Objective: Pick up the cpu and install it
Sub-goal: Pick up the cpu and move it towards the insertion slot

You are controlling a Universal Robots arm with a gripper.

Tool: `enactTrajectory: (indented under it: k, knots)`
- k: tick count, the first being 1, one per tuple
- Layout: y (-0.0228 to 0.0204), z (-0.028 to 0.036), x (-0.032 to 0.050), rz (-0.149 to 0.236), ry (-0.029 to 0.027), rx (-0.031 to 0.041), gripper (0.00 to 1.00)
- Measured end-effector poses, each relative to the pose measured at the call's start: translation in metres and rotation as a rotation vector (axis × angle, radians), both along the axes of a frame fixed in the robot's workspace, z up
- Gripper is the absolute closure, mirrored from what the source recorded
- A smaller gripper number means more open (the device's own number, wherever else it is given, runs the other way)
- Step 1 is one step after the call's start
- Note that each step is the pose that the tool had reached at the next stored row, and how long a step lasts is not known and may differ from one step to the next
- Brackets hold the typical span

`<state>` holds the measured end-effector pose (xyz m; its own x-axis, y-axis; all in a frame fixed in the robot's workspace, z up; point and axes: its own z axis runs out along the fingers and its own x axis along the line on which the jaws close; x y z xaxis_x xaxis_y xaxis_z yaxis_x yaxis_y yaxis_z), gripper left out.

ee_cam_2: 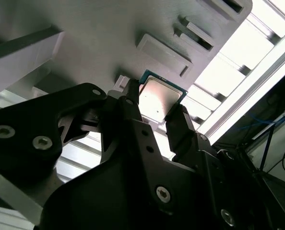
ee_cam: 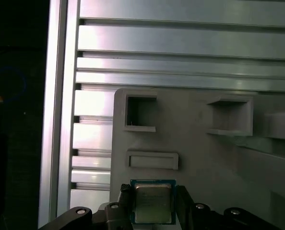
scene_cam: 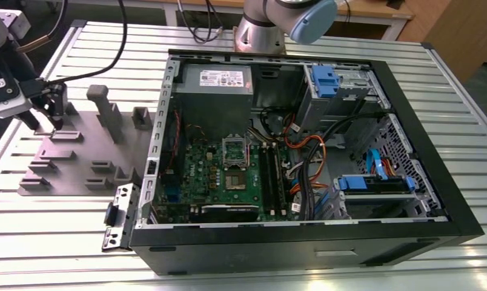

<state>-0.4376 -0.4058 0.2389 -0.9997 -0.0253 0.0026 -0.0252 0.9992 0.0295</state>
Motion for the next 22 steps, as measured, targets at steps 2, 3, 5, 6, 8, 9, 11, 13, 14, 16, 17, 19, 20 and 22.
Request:
enactTrajectory:
  k: [2,3,5,6,8,9,11,13,14,16,17,19,20,22]
  knots:
    - [0.0,0.0025,0.0,0.0,0.0001,0.0,0.53]
    - [0.0,0.0037,0.0,0.0,0.0,0.0,0.53]
    - [0.0,0.0063,0.0,0.0,0.0001,0.0,0.53]
    - [0.0,0.0076,0.0,0.0,0.0,0.0,0.53]
    - [0.0,0.0102,0.0,0.0,0.0,0.0,0.53]
    - [0.0,0.0115,0.0,0.0,0.0,0.0,0.53]
    - [0.0,0.014,0.0,0.0,0.0,0.0,0.53]
    - [0.0,0.0169,0.0,0.0,0.0001,0.0,0.53]
    - [0.0,0.0183,0.0,0.0,0.0,0.0,0.53]
    - [0.0,0.0206,0.0,0.0,0.0,0.0,0.53]
    - [0.0,0.0218,0.0,0.0,0.0,0.0,0.53]
    - [0.0,0.0241,0.0,0.0,0.0,0.0001,0.53]
    - [0.0,0.0254,0.0,0.0,0.0,0.0,0.53]
    - [0.0,0.0277,0.0,0.0,0.0,0.0,0.53]
